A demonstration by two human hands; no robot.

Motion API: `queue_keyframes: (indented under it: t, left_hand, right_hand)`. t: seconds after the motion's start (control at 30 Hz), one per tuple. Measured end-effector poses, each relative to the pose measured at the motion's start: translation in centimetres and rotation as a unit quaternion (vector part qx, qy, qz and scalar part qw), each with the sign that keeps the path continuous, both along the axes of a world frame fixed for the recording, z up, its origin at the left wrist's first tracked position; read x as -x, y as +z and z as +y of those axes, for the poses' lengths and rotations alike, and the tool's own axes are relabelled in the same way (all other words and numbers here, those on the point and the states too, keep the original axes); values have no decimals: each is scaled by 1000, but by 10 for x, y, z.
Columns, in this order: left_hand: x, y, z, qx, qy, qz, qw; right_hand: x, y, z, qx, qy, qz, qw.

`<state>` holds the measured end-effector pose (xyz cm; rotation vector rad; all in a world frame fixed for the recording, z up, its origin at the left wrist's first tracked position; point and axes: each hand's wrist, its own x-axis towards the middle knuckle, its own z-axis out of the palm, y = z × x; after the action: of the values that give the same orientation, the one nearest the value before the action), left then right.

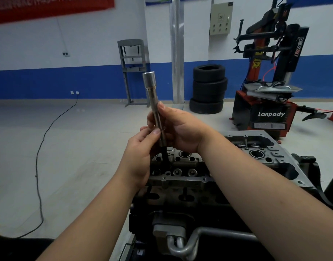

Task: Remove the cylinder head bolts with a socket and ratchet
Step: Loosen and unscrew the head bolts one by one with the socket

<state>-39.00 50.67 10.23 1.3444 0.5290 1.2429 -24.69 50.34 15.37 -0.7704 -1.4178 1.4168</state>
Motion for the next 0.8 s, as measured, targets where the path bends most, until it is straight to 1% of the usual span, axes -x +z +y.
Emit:
queue_keyframes:
  t: [0.07, 0.17, 0.3, 0.4, 0.5, 0.67, 0.8]
  left_hand:
    - [0, 1, -1, 8, 3, -7, 1000]
    - [-1, 0, 0, 3, 33, -2, 999]
    - [-2, -2, 1, -12, 47, 19, 999]
    - [-1, 0, 1, -4, 20, 10, 1000]
    - [1, 2, 0, 15, -3, -13, 1000]
    - [-3, -2, 0, -14, 50, 6, 999]
    - [-3, -2, 1, -19, 50, 19, 998]
  right_hand:
    - [1, 1, 0, 6, -4, 2, 1000]
    - [2, 1, 0, -1, 1, 11, 1000]
    - [1, -1, 1, -10, 9, 25, 1000]
    - [0, 0, 0, -4, 10, 10, 1000]
    - [0, 0, 0, 6, 10, 16, 1000]
    - [3, 0, 0, -15, -1, 11, 1000]
    - [2, -2, 1, -27, 3, 11, 1000]
